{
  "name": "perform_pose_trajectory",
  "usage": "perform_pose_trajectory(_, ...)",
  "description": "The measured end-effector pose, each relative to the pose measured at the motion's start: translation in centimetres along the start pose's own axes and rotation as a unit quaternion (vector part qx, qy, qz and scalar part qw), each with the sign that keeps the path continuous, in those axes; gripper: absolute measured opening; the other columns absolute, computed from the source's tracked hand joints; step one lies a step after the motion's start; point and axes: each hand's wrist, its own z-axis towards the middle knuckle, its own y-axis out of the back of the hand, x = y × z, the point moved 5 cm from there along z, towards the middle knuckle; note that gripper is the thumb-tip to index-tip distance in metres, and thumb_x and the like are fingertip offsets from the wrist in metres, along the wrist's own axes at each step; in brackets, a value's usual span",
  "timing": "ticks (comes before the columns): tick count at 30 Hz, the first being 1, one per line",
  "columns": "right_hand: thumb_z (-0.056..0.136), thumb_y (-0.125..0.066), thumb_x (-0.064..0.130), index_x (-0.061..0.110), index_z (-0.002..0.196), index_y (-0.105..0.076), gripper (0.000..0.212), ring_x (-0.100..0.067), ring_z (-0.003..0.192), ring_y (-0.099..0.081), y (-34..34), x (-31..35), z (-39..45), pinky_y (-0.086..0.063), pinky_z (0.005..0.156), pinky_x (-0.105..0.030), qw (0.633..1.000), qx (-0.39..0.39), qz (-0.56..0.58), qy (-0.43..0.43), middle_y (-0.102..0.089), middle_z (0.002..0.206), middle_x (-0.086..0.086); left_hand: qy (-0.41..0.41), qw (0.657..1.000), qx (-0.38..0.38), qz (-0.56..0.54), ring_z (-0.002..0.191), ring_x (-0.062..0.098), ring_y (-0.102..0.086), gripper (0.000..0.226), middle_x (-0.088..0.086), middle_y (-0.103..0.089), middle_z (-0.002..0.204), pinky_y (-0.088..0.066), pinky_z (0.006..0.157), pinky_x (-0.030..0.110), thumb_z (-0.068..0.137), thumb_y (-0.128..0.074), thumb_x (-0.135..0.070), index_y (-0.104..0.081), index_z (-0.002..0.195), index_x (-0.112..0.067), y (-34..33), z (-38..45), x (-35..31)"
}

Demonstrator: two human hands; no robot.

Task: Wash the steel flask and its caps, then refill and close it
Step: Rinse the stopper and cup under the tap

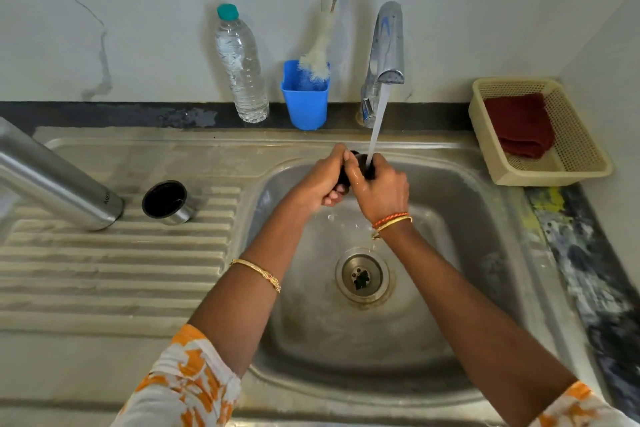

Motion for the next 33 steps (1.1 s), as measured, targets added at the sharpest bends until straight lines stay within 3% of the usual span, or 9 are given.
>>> perform_pose_trajectory(3,0.091,-0.052,0.050,0.017,0.077,-0.057,0.037,-0.012,0.055,-0.051,-1.3,-1.2,0.9,-0.042,0.050,-0.023,0.962,0.086,0.182,-0.185,-0.056,0.064,0.002,-0.030,0.999,-0.019,-0.019,0.045,0.009,-0.038,0.053,0.001,-0.043,0.058,-0.034,0.040,0.020,0.102,-0.025,-0.052,-0.055,0.083,-0.013,-0.1,0.5,0.3)
perform_pose_trajectory(5,0.092,-0.047,0.050,0.017,0.079,-0.059,0.037,-0.014,0.052,-0.047,-2.3,-1.8,0.8,-0.040,0.047,-0.024,0.865,0.163,0.328,-0.342,-0.053,0.067,-0.004,-0.066,0.997,-0.034,-0.001,0.058,0.011,-0.052,0.049,0.006,-0.056,0.073,-0.047,0.053,0.023,0.102,-0.026,-0.053,-0.054,0.104,-0.012,-0.6,0.7,0.4)
perform_pose_trajectory(8,0.091,-0.047,0.040,0.018,0.072,-0.060,0.032,-0.017,0.059,-0.052,-1.5,-2.1,1.8,-0.040,0.056,-0.027,0.817,0.228,0.376,-0.374,-0.057,0.067,-0.005,-0.078,0.997,-0.021,0.006,0.072,0.015,-0.063,0.045,0.007,-0.062,0.086,-0.056,0.070,0.030,0.102,-0.028,-0.053,-0.039,0.124,-0.016,-1.0,0.7,1.1)
perform_pose_trajectory(13,0.086,-0.055,0.008,0.017,0.078,-0.061,0.014,-0.016,0.081,-0.052,0.0,-0.9,4.2,-0.039,0.070,-0.024,0.980,0.106,0.153,-0.068,-0.058,0.086,-0.008,-0.008,0.994,0.021,-0.109,0.048,0.011,-0.042,0.055,-0.001,-0.040,0.052,-0.040,0.051,0.024,0.104,-0.019,-0.051,-0.056,0.089,-0.013,-2.4,0.6,1.6)
perform_pose_trajectory(17,0.084,-0.057,0.003,0.005,0.094,-0.063,0.012,-0.017,0.088,-0.052,0.2,-0.1,1.8,-0.041,0.073,-0.013,0.982,0.060,0.084,0.158,-0.058,0.095,-0.012,0.068,0.961,0.030,-0.265,0.037,0.007,-0.035,0.056,-0.001,-0.037,0.054,-0.032,0.039,0.017,0.101,-0.025,-0.052,-0.054,0.073,-0.013,-2.6,0.7,1.5)
perform_pose_trajectory(20,0.090,-0.055,0.003,0.008,0.094,-0.062,0.010,-0.011,0.084,-0.058,0.6,-1.2,2.2,-0.048,0.072,-0.013,0.971,0.075,0.226,0.002,-0.063,0.091,-0.004,0.101,0.947,0.075,-0.297,0.037,0.008,-0.035,0.056,-0.003,-0.037,0.047,-0.032,0.036,0.017,0.097,-0.037,-0.056,-0.056,0.071,-0.011,-2.5,0.1,1.9)
perform_pose_trajectory(24,0.093,-0.052,0.012,0.010,0.081,-0.064,0.018,-0.017,0.067,-0.060,-1.0,-3.6,2.8,-0.051,0.056,-0.026,0.825,0.137,0.432,-0.337,-0.064,0.077,-0.008,0.090,0.964,0.087,-0.234,0.054,0.013,-0.052,0.060,0.003,-0.058,0.064,-0.045,0.050,0.021,0.095,-0.034,-0.064,-0.061,0.086,-0.011,-3.1,-0.6,2.9)
perform_pose_trajectory(28,0.096,-0.047,0.014,0.004,0.069,-0.065,0.034,-0.019,0.054,-0.063,-2.5,-4.2,2.0,-0.055,0.058,-0.028,0.753,0.183,0.471,-0.421,-0.064,0.059,-0.010,0.036,0.989,-0.004,-0.141,0.081,0.020,-0.067,0.049,0.007,-0.067,0.090,-0.054,0.071,0.028,0.095,-0.040,-0.060,-0.061,0.098,-0.016,-2.5,-0.5,2.5)
perform_pose_trajectory(33,0.096,-0.049,0.029,0.008,0.086,-0.063,0.027,-0.020,0.059,-0.065,-3.6,-5.6,2.6,-0.055,0.055,-0.028,0.791,0.154,0.386,-0.450,-0.066,0.069,-0.010,0.013,0.994,-0.051,-0.092,0.089,0.017,-0.061,0.041,0.006,-0.062,0.093,-0.054,0.077,0.028,0.095,-0.047,-0.055,-0.060,0.089,-0.016,-2.4,-0.3,2.6)
